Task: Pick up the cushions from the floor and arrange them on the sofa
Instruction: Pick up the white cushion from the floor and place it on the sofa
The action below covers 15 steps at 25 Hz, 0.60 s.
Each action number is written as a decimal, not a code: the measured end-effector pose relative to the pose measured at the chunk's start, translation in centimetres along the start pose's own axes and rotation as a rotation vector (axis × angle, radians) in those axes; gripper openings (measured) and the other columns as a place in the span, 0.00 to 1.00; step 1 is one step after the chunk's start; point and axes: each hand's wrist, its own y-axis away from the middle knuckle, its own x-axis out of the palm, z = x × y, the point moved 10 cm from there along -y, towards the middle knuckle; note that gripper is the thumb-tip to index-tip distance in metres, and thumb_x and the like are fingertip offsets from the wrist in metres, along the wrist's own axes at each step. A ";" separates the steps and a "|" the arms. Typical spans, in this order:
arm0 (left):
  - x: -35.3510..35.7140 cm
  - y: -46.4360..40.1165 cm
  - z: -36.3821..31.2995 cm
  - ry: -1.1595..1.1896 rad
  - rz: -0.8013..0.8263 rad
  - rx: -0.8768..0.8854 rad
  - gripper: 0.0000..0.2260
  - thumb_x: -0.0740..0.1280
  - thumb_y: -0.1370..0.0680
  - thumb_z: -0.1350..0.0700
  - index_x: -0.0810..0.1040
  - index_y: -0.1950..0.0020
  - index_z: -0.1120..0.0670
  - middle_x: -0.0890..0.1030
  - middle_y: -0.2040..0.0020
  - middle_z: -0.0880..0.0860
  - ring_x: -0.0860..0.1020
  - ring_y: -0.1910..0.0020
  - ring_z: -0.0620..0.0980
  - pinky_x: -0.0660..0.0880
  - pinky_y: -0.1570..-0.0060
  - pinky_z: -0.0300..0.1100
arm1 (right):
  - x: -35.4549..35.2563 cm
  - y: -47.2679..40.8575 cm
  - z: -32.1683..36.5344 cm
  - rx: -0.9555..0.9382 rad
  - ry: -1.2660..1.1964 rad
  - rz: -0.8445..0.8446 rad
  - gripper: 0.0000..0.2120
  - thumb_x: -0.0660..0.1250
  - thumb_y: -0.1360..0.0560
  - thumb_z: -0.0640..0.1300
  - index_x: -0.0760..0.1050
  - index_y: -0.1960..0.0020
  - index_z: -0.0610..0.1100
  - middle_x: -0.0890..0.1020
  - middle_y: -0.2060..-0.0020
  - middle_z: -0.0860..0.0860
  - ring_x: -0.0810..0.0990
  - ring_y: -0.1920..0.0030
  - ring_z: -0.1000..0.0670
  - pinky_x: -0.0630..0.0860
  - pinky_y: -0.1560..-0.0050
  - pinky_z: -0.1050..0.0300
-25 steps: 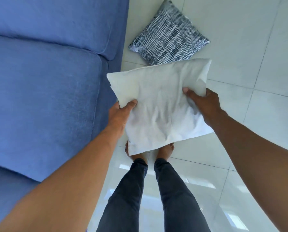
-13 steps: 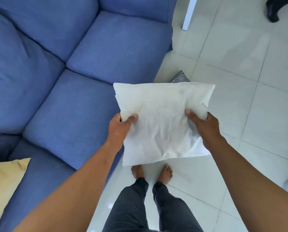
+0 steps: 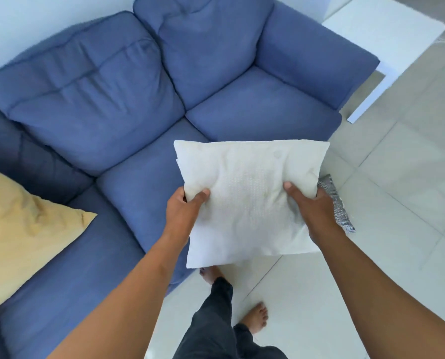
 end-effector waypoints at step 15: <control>-18.0 -10.0 -5.8 0.209 -0.316 -0.030 0.15 0.78 0.24 0.51 0.82 0.41 0.54 0.86 0.44 0.50 0.85 0.45 0.51 0.80 0.49 0.43 | 27.1 -5.0 12.3 -0.085 0.185 0.366 0.19 0.81 0.28 0.54 0.79 0.42 0.50 0.86 0.48 0.56 0.84 0.47 0.52 0.80 0.47 0.52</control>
